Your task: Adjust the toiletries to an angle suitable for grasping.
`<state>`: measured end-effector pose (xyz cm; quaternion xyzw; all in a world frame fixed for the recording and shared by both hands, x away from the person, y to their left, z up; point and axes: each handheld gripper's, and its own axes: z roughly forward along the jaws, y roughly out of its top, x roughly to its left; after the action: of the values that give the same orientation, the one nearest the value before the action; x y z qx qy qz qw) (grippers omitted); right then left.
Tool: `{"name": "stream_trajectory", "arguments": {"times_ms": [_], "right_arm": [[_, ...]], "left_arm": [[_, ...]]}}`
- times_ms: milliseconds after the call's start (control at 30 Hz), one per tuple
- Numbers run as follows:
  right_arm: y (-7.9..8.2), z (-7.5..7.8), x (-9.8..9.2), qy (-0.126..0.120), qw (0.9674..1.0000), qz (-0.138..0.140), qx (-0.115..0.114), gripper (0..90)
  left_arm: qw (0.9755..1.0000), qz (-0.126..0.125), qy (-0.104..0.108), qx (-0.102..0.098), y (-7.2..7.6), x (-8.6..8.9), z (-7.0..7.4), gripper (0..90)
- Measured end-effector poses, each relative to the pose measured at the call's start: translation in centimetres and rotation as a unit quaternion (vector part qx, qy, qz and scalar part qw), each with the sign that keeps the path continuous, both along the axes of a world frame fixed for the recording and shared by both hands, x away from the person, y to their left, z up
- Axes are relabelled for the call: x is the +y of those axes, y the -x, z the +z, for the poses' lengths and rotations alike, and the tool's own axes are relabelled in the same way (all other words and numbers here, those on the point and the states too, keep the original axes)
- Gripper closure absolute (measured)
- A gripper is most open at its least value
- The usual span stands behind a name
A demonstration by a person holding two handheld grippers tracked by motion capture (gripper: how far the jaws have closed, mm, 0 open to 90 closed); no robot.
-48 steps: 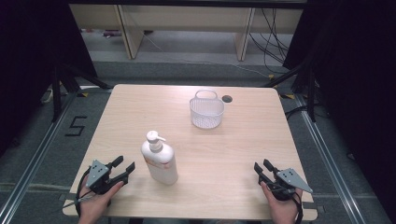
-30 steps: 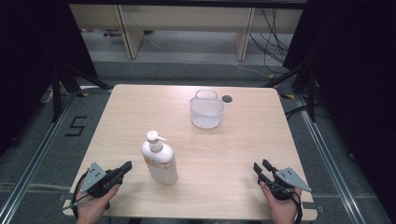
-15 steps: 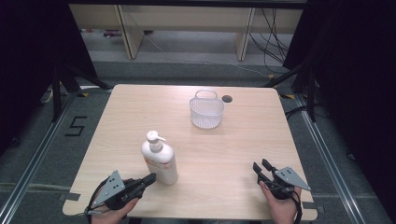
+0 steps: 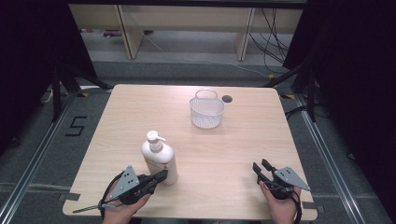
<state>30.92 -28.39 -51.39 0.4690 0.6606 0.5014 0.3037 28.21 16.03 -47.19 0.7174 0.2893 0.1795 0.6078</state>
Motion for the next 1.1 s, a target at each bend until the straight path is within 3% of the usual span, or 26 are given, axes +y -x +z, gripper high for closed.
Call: {"name": "stream_trajectory", "arguments": {"times_ms": [333,467,800,867,1100], "right_arm": [[0.0,0.0,0.1,-0.004,1.0,-0.006,-0.001,57.8],[0.0,0.0,0.0,-0.001,1.0,-0.007,-0.003,57.7],[0.0,0.0,-0.1,0.006,0.9999,-0.01,-0.006,57.1],[0.0,0.0,0.0,0.001,0.9999,-0.01,-0.002,57.1],[0.0,0.0,0.0,0.002,0.9999,-0.009,-0.005,56.8]], "left_arm": [[1.0,-0.003,-0.002,-0.006,-0.9,-1.1,0.2,89.8],[0.9999,0.003,-0.01,-0.006,-1.3,-1.4,0.3,89.8],[0.9998,0.015,-0.007,-0.013,-2.5,-1.9,0.4,89.8],[0.9998,0.014,0.0,-0.015,-2.7,-2.0,0.3,89.7],[0.9997,0.014,-0.004,-0.02,-2.6,-1.8,0.4,87.8]]}}
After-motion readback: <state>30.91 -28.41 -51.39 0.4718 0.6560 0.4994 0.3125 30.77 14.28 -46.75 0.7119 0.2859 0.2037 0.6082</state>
